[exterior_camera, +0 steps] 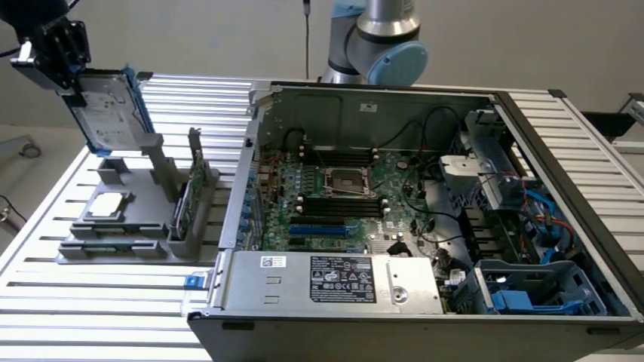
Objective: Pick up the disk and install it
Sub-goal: 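Pick up the disk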
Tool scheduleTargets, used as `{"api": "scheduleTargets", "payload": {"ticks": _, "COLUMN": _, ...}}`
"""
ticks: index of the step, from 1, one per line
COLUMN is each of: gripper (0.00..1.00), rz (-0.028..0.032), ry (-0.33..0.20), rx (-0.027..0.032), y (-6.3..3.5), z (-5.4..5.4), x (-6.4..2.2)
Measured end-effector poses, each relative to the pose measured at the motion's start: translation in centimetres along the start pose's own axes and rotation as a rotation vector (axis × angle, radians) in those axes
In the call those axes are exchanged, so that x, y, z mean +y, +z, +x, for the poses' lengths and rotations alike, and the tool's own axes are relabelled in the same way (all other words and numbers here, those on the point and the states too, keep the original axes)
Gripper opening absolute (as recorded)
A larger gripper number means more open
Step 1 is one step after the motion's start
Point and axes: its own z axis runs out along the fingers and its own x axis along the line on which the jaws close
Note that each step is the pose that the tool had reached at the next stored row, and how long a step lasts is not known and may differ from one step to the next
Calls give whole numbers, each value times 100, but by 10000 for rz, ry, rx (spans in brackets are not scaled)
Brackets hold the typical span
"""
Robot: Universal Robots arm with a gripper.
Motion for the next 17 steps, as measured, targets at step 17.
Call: {"api": "scheduleTargets", "payload": {"ticks": 17, "gripper": 33, "rz": -22, "ry": -9, "rx": -43, "y": -778, "z": 21, "x": -385}}
